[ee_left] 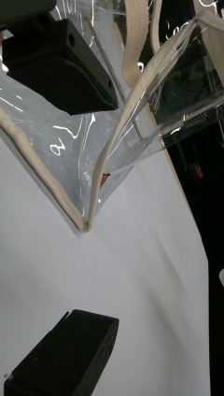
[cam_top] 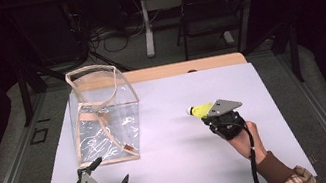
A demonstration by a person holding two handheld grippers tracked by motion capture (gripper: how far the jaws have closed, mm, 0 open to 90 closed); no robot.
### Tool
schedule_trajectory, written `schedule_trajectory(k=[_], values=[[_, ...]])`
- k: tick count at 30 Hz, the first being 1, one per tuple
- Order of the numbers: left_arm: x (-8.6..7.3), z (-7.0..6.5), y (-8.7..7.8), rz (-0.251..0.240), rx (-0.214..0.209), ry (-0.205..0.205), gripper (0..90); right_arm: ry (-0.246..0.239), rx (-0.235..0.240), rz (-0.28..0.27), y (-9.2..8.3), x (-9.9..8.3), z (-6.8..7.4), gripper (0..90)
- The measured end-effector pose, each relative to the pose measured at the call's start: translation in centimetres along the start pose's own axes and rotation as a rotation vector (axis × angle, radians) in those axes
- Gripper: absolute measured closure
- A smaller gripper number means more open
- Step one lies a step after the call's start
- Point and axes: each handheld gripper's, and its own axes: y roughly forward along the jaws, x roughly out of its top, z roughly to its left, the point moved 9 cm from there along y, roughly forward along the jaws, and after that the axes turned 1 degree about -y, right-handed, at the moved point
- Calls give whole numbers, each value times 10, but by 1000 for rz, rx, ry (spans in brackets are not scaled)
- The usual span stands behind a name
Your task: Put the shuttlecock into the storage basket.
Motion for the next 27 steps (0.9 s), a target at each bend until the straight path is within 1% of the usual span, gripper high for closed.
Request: schedule_trajectory(k=[4, 15, 22, 27], values=[[0, 0, 0, 1, -1, 1, 1, -21, 1, 2, 0, 6, 0, 895], [0, 0, 0, 0, -1, 0, 1, -48, 5, 6, 0, 17, -2, 895], [0, 0, 1, 0, -1, -1, 1, -44, 21, 10, 4, 24, -3, 896], [0, 0, 0, 0, -2, -2, 1, -56, 30, 11, 6, 30, -1, 896]])
